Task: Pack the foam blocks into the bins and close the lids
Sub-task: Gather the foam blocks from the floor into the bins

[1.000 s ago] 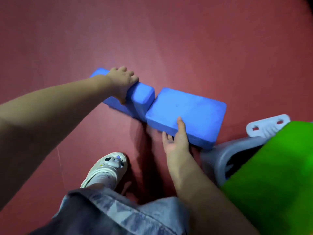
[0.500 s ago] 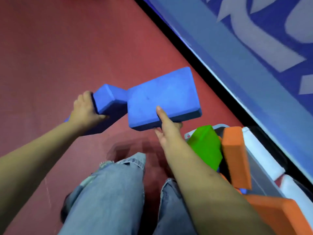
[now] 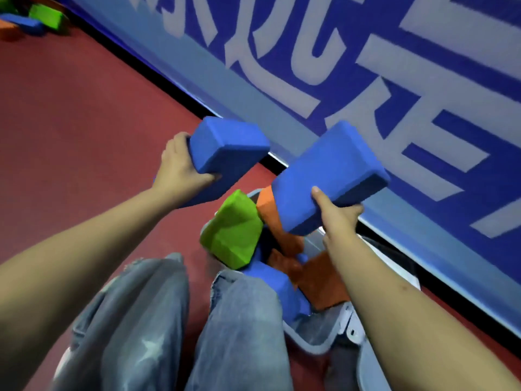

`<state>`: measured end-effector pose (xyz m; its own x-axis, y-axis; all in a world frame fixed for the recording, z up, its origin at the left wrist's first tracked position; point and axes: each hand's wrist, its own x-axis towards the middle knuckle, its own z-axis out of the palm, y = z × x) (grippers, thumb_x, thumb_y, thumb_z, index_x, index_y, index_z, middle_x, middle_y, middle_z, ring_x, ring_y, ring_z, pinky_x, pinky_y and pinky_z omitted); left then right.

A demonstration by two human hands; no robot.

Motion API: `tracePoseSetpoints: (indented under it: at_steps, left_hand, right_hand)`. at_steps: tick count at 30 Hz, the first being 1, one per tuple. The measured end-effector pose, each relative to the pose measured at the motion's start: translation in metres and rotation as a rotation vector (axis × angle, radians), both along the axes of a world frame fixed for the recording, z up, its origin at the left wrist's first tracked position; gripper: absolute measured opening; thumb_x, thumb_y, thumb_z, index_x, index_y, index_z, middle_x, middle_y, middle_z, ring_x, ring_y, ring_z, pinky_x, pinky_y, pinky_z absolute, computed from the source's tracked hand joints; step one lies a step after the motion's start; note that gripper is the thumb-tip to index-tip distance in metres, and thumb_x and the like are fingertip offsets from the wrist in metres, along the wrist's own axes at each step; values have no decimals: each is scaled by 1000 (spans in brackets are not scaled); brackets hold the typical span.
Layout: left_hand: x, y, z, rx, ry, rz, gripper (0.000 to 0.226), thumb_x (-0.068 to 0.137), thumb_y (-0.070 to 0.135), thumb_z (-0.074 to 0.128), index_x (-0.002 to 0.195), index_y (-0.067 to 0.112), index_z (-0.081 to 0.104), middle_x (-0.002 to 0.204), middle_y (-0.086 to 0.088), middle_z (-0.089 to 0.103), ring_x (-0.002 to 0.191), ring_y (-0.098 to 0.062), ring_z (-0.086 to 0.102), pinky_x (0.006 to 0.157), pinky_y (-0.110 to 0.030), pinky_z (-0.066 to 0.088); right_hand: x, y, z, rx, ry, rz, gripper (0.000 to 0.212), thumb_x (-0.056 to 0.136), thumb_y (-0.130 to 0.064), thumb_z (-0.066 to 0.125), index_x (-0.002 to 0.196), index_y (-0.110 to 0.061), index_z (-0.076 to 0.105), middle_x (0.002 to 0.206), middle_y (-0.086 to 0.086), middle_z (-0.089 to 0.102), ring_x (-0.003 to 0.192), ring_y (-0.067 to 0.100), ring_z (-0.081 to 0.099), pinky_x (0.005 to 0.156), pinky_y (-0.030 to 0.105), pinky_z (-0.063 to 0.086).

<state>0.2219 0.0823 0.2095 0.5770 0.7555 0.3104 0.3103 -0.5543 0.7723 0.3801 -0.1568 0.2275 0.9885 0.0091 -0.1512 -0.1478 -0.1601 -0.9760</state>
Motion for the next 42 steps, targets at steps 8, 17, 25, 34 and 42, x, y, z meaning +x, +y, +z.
tracePoseSetpoints:
  at_steps: [8,17,25,34,42]
  left_hand:
    - [83,-84,1,-468,82,-39,88,60,46,86,119,8,32,125,-14,51,111,-32,55,90,-46,50]
    - [93,-121,-48,-849,414,-12,71,83,31,71,135,6,30,130,-14,45,118,-35,49,87,-55,47]
    - [89,-119,-13,-446,428,-148,44,85,25,58,124,8,50,125,-14,54,108,-29,56,75,-29,43]
    - [163,-109,-23,-402,421,-208,35,86,18,53,119,9,53,122,-14,55,102,-30,58,76,-32,45]
    - [236,-254,13,-372,570,-635,26,85,14,55,110,5,55,104,-14,61,96,-32,61,80,-34,49]
  right_hand:
    - [0,-80,-52,-530,-152,88,94,57,-37,87,129,-8,36,129,15,50,118,34,50,98,45,43]
    - [-5,-77,-78,-723,170,501,117,67,-38,83,151,-19,3,154,14,12,140,31,25,110,41,32]
    - [-9,-48,-49,-718,40,520,103,73,-51,73,150,-18,12,152,17,18,137,33,32,110,42,33]
    - [63,8,-54,-543,4,325,64,88,-44,58,140,-12,36,143,14,33,122,30,47,100,33,36]
    - [63,-152,-32,-519,259,-50,59,86,-38,63,133,-8,45,134,18,46,125,30,44,103,31,34]
